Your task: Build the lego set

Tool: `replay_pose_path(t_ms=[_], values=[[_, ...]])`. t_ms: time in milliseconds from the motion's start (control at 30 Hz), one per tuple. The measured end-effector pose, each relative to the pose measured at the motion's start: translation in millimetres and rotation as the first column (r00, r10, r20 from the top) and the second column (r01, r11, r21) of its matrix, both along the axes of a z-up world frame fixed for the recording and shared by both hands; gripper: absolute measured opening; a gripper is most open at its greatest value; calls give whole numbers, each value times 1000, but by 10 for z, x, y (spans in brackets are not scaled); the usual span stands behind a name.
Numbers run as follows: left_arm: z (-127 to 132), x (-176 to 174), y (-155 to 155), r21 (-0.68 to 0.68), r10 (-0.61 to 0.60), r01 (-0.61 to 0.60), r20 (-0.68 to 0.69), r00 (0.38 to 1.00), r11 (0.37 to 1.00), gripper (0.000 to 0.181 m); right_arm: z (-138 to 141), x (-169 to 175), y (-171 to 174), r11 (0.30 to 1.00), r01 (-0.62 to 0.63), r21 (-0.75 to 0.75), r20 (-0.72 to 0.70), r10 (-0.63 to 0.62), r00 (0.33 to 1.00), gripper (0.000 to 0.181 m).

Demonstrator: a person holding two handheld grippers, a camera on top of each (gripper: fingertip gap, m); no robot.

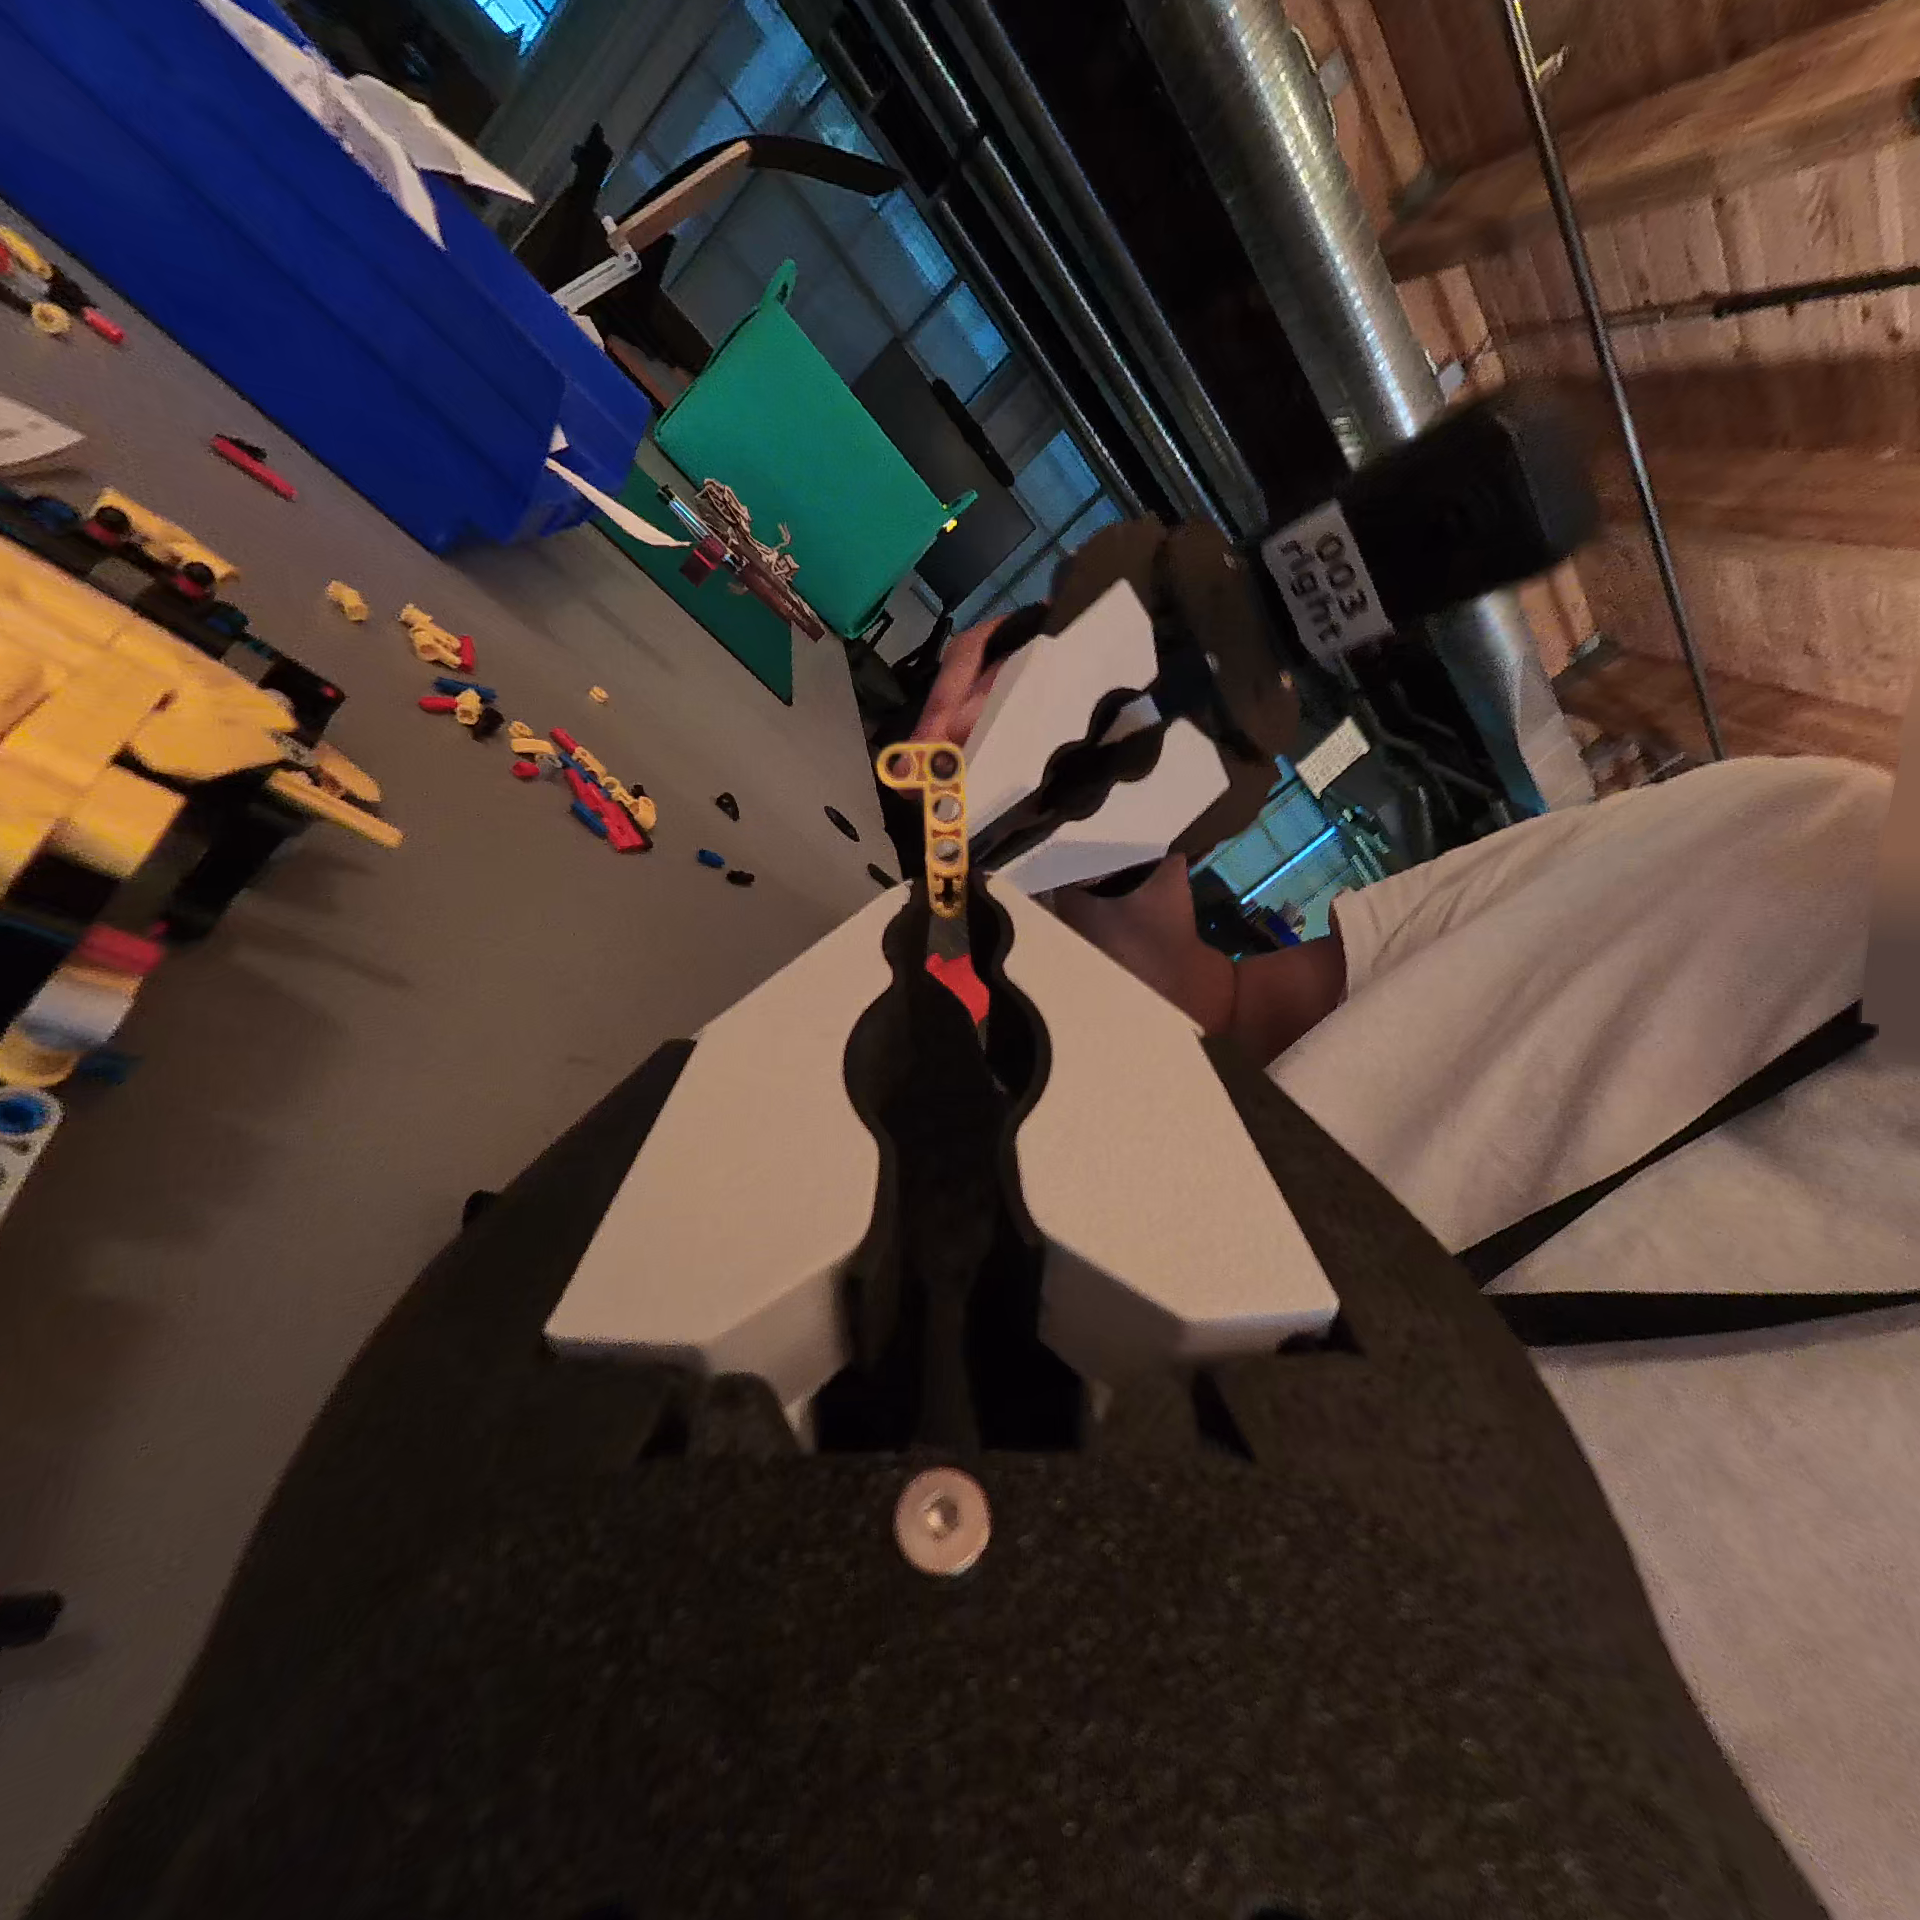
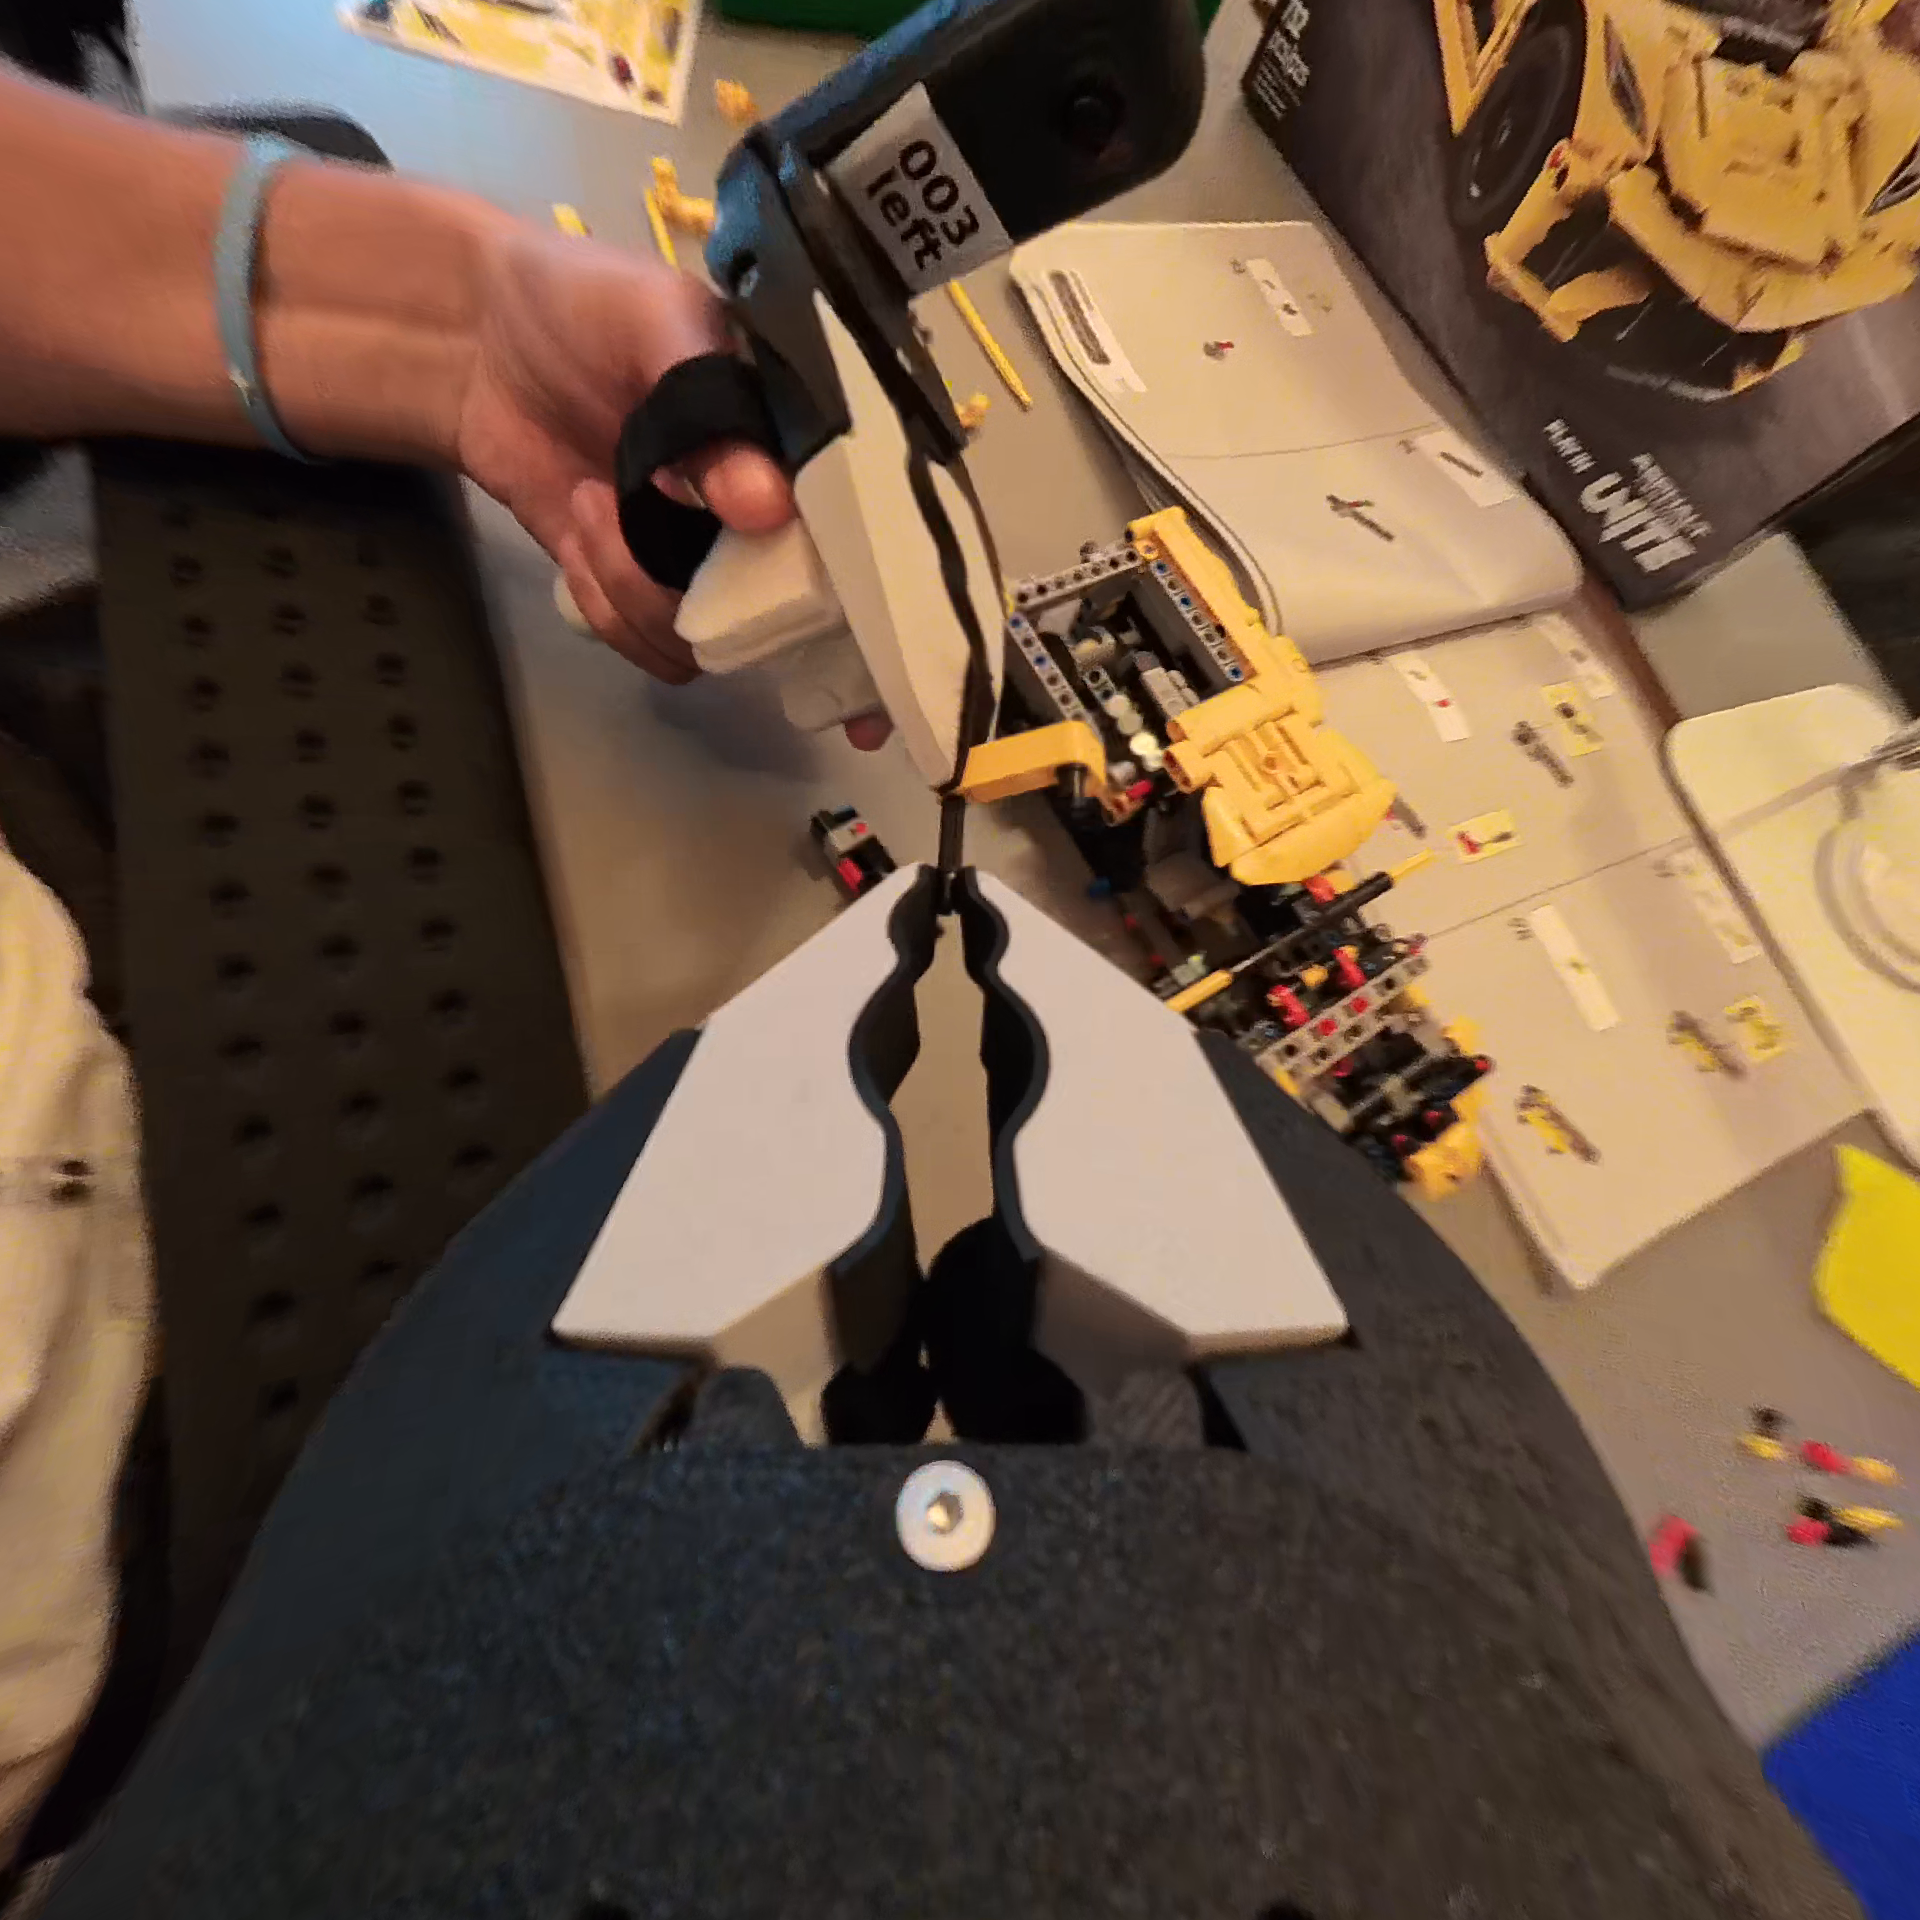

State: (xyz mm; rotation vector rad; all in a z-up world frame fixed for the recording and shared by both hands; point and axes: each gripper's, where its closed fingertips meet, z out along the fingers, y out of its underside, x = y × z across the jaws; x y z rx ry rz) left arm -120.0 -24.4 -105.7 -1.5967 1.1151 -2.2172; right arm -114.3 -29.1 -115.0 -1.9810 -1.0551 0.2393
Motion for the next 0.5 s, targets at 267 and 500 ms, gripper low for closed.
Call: replay_pose_path(t_ms=[267,500], values=[[-9,-11,-126,182,-10,6,17,1000,983,7,2,-12,-104,981,-113,-157,-180,84,980,3],[89,-8,-73,68,8,-13,65,998,998,7,53,-38,-53,979,-124,-159,-279,76,957,3]])
